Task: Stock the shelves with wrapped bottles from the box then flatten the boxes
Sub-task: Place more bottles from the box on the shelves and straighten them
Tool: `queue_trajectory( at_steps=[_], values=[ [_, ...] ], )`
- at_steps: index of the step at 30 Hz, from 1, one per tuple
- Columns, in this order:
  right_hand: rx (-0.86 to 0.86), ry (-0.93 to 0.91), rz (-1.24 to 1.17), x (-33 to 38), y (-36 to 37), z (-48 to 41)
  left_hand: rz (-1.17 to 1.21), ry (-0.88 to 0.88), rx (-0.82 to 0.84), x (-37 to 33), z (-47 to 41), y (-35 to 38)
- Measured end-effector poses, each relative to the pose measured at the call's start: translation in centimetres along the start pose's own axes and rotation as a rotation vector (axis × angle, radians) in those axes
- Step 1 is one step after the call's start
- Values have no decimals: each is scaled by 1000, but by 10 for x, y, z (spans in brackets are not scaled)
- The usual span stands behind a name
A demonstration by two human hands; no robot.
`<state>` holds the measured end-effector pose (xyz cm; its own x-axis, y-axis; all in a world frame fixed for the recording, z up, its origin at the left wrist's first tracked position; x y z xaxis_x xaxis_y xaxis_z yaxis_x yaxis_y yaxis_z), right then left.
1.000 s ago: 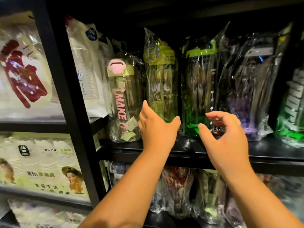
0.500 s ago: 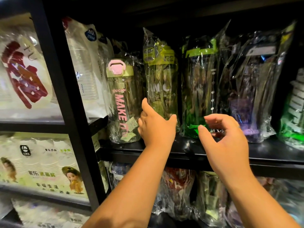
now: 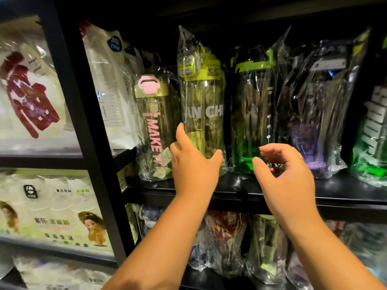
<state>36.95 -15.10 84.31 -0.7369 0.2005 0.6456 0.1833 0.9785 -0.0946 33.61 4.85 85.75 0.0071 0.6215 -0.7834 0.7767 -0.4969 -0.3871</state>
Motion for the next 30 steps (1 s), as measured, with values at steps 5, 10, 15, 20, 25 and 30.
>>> queue_trajectory(
  at_steps=[5, 10, 15, 20, 25, 30],
  values=[
    [8, -6, 32, 3, 0, 0, 6, 21, 7, 3, 4, -7],
    [-11, -9, 94, 2, -20, -7, -65, 55, 9, 0, 6, -6],
    [-76, 2, 295, -13, -57, -18, -31, 52, -20, 4, 8, -7],
    [-114, 83, 431, -23, -73, -26, 3, 187, -130, -7, 44, -6],
    [-104, 175, 365, -32, -70, -38, 89, 453, -66, -40, 73, 22],
    [-41, 266, 407, -50, -67, -55, 96, 358, 162, -54, 59, 60]
  ],
)
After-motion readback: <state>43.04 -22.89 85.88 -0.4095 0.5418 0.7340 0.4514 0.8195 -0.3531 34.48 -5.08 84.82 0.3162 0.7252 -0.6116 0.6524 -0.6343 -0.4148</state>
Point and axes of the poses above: each hand's wrist, its own z-axis away from the middle knuckle, its own y-axis out of the palm, x = y × z, the point moved 8 cm from there along -z, towards the middle knuckle, and after that the axes turned 3 degrees about -y, right-handed, at the moved point
